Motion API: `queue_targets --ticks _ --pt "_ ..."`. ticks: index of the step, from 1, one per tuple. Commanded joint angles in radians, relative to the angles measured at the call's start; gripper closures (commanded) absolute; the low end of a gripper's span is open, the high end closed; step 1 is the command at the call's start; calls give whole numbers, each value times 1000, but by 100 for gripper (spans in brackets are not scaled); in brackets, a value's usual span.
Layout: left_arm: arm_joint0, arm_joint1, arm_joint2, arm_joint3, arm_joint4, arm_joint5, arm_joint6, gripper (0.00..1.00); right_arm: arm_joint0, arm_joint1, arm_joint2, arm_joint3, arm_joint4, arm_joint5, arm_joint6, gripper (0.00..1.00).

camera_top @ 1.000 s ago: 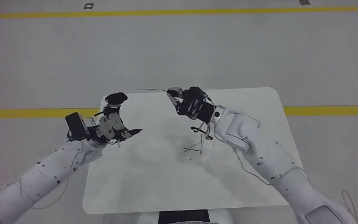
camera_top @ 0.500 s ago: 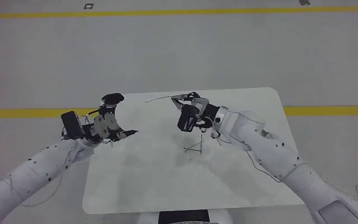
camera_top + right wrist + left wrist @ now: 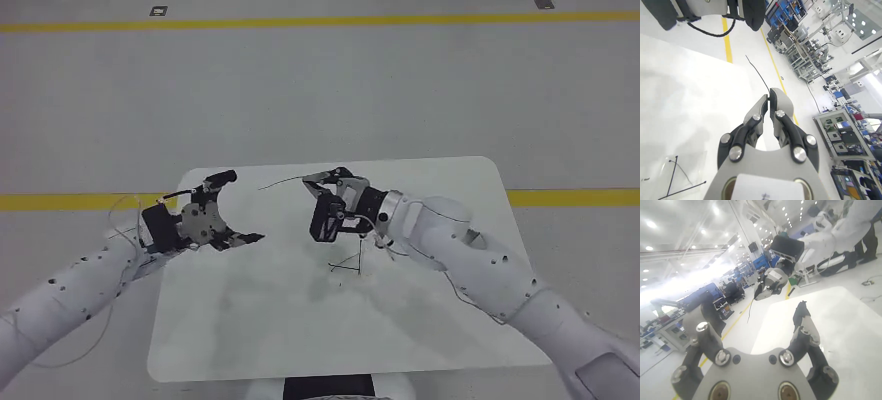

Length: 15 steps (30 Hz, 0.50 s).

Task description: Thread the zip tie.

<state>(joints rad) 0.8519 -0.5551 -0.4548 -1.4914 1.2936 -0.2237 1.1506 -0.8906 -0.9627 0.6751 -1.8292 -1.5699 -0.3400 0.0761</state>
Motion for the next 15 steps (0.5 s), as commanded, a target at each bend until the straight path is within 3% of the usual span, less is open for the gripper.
queue_targets --ticks 1,7,15 --pt "1 -2 -7 -7 39 25 -20 0 15 7 -19 -1 0 0 11 100" --pt "11 -15 -24 -10 81 91 -20 0 43 24 -55 -2 0 0 25 100" --pt "11 -15 -24 -10 81 91 -20 0 43 24 -55 -2 0 0 25 100"
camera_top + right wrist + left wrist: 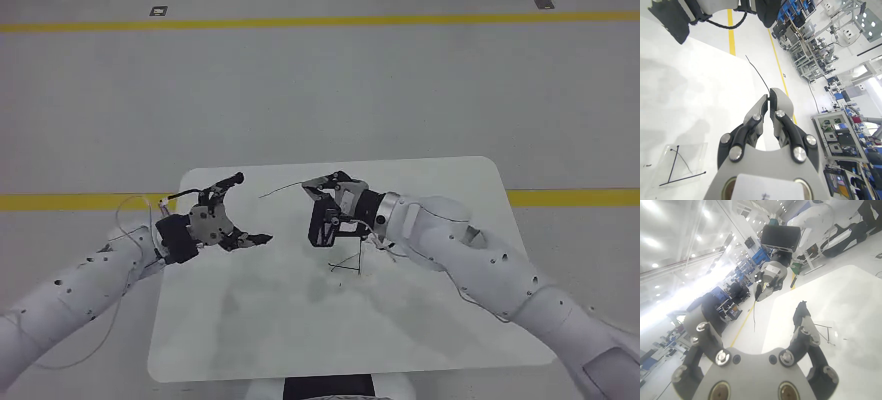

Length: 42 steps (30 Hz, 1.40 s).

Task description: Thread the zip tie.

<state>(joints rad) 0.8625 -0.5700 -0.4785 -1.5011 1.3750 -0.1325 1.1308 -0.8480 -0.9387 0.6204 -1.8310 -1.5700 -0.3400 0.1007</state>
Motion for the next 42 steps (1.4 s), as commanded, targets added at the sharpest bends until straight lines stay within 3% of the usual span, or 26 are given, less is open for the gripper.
queue_targets --ticks 1,6,12,22,25,31,37,42 --pt "1 0 -1 0 1 2 -6 0 -5 -1 2 -3 0 5 -2 100" --pt "17 -9 -24 -4 -2 47 -8 0 -16 1 19 -26 0 0 -41 100" --pt "27 -19 -45 4 10 34 14 0 -43 4 29 -40 36 0 -132 100" --pt "28 -25 -47 0 19 21 24 0 -32 6 2 -40 38 0 -139 100" --pt "37 -29 -48 -20 11 19 -1 0 -41 4 3 -44 38 4 -144 100" --pt "39 -48 -54 -9 36 14 -16 0 -62 -5 18 -47 17 0 -149 100" --pt "39 -48 -54 -9 36 14 -16 0 -66 -8 25 -49 4 10 -152 100" --pt "47 -52 -71 -21 41 23 -59 0 -71 -8 27 -56 0 0 -133 100"
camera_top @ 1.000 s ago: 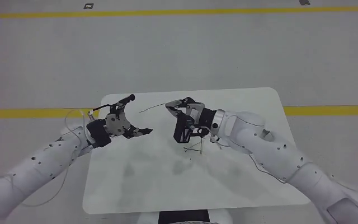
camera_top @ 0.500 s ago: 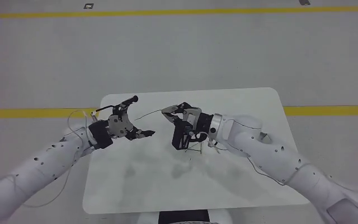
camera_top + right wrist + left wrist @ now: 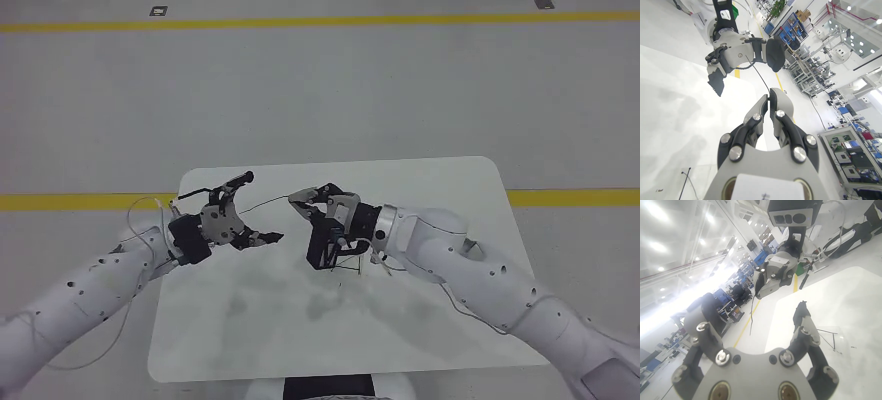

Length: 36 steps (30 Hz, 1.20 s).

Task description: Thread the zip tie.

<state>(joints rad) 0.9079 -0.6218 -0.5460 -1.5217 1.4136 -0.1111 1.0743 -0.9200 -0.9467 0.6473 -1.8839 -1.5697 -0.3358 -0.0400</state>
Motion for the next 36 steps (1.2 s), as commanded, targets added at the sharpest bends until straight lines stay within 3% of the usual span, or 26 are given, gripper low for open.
queue_targets --ticks 1,2,4,7,10,17,28,30,31,36 --pt "4 -1 -9 2 7 3 -9 0 3 1 -2 -5 0 -4 12 100" --pt "6 -2 -14 4 12 10 -16 0 5 2 -4 -7 0 -4 16 100" --pt "12 -4 -19 4 18 9 -22 10 17 6 -14 -12 0 -4 28 100" --pt "21 -7 -28 7 23 7 -25 39 33 15 -29 -19 0 -4 50 100" --pt "28 -11 -37 7 27 3 -26 55 44 24 -44 -25 0 -4 64 100" --pt "42 -21 -56 15 33 -5 -34 62 88 50 -87 -38 0 0 107 100" --pt "63 -34 -88 10 45 -25 -50 71 146 80 -169 -59 0 61 111 100" --pt "68 -37 -92 9 48 -29 -52 79 160 83 -186 -62 0 75 108 100" --pt "69 -38 -93 8 49 -30 -53 89 167 84 -195 -64 0 80 108 100" --pt "74 -47 -103 7 56 -41 -59 89 199 85 -241 -61 0 108 106 100"
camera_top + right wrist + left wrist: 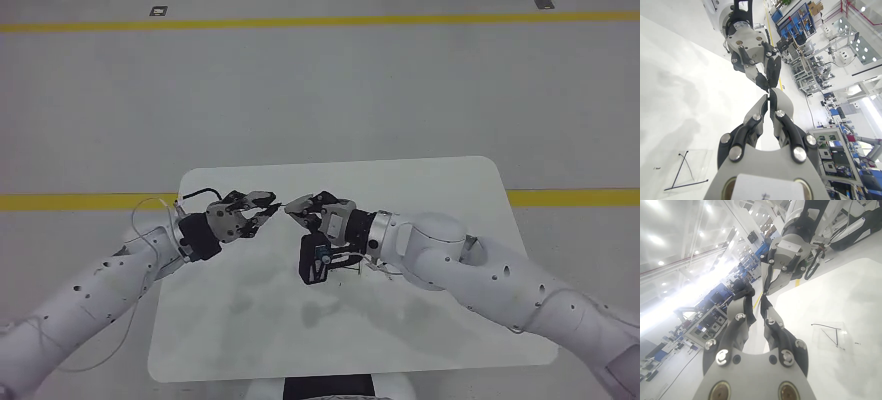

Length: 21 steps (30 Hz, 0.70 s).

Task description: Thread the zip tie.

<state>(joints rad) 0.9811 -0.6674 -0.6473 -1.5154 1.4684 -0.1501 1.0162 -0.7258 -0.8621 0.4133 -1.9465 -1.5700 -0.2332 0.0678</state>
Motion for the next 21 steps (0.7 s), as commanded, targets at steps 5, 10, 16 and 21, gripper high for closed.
queue_targets --ticks 5,10,16,21 --pt "4 -9 -11 6 9 -16 -1 91 31 0 -38 9 0 19 -4 100" --pt "10 -16 -22 11 20 -27 0 88 53 -1 -63 16 0 36 -3 100" --pt "17 -23 -34 17 34 -41 -2 87 67 -1 -83 25 0 52 0 100" --pt "20 -29 -40 19 48 -59 -4 87 74 1 -92 26 0 58 1 100"
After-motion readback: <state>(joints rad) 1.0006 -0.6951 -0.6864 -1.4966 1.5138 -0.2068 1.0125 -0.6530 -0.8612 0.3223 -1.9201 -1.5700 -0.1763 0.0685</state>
